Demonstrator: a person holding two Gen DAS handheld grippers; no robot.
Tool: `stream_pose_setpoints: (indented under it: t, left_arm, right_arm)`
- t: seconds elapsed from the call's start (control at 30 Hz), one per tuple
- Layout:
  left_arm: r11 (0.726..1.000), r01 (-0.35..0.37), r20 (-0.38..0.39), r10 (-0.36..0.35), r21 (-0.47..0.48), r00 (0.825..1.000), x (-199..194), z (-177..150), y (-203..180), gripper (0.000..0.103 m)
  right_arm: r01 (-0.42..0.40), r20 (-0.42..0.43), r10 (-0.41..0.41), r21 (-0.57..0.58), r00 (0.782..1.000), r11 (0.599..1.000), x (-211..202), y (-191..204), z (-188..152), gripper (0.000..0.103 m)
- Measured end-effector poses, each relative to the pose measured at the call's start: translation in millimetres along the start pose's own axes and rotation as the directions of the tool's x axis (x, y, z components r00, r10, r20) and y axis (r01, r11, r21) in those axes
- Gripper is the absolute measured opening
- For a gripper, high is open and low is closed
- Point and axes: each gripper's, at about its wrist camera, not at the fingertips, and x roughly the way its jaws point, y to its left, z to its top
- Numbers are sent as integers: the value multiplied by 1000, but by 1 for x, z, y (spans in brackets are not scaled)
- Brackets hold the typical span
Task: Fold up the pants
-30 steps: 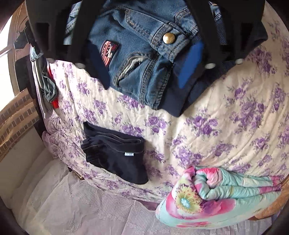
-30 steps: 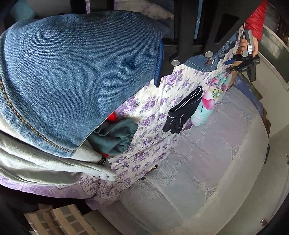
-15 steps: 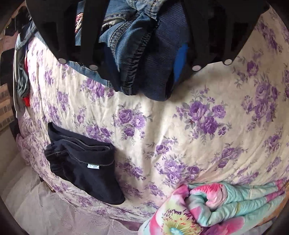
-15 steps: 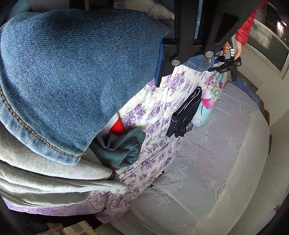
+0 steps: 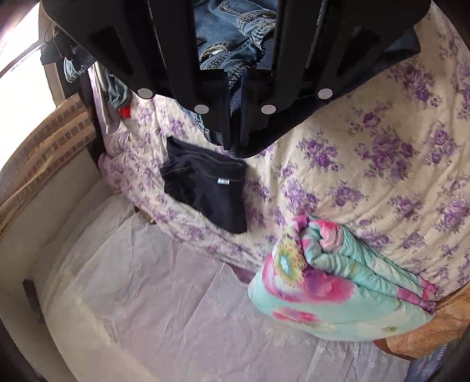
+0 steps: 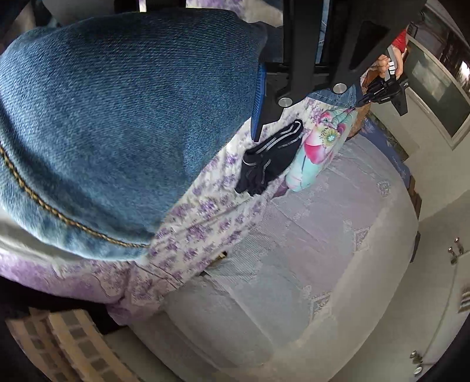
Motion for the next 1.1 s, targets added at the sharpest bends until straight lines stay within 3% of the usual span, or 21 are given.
stream_pose_setpoints:
  t: [0.1, 0.2, 0.27, 0.33, 0.37, 0.4, 0.43, 0.47, 0.53, 0.57, 0.63, 0.7, 0.77, 0.83, 0.9, 0.93, 1.03, 1.1]
  left_arm:
    - [998, -18, 146, 26, -55, 989, -36, 19, 7, 4]
    - [991, -60, 182, 81, -116, 980, -47, 43, 24, 4]
    - [976, -121, 109, 142, -181, 984, -34, 50, 46, 5]
    - [958, -183, 10, 190, -222, 982, -8, 46, 74, 6]
    - [948, -212, -39, 209, -237, 977, 8, 41, 88, 7]
    - [940, -243, -71, 233, -241, 970, 22, 33, 100, 7]
    - [930, -279, -92, 264, -238, 960, 32, 26, 111, 7]
    - [921, -308, -110, 289, -238, 951, 38, 20, 118, 5]
    - [924, -292, -107, 273, -249, 956, 42, 8, 129, 8]
    - [930, -263, -85, 249, -257, 965, 38, 4, 132, 11]
    - [936, -189, -52, 182, -297, 982, 29, -2, 140, 29]
    - [925, -132, -1, 141, -356, 990, 19, -12, 147, 61]
    - [909, -114, 27, 136, -400, 990, 13, -23, 156, 64]
    - [900, -103, 18, 122, -424, 992, 13, -30, 167, 64]
    - [904, -83, 22, 101, -420, 995, 14, -34, 172, 64]
    - [907, -82, 25, 102, -413, 995, 15, -35, 172, 64]
    - [921, -98, 26, 116, -378, 993, 20, -34, 168, 67]
    - [929, -104, 23, 120, -355, 993, 23, -34, 165, 71]
  right_arm:
    - [-36, 45, 41, -95, 998, 995, 37, 37, 42, 23]
    - [-25, 33, 28, -102, 999, 994, 88, 47, 63, 23]
    - [12, -39, -14, -42, 999, 999, 127, 29, 55, 27]
    - [108, -121, -104, 21, 987, 994, 154, 0, 32, 39]
    - [150, -189, -138, 55, 972, 987, 165, -18, 19, 46]
    - [195, -263, -165, 91, 951, 977, 174, -36, 7, 66]
    - [240, -307, -190, 133, 933, 962, 174, -52, -2, 71]
    - [254, -310, -191, 179, 931, 950, 166, -66, -8, 71]
    - [218, -256, -159, 221, 953, 951, 142, -75, -5, 68]
    - [239, -229, -196, 177, 953, 955, 131, -69, 2, 68]
    - [267, -160, -257, 45, 953, 963, 116, -48, 16, 70]
    - [265, -145, -273, -73, 951, 961, 120, -25, 32, 70]
    - [268, -145, -292, -165, 945, 949, 139, -4, 47, 70]
    - [324, -146, -366, -248, 919, 913, 169, 2, 64, 72]
    - [423, -141, -491, -340, 860, 840, 207, -2, 78, 73]
    - [439, -177, -528, -375, 831, 817, 224, -10, 79, 77]
    - [466, -262, -611, -448, 747, 763, 262, -29, 66, 78]
    - [475, -275, -625, -454, 731, 754, 267, -36, 60, 78]
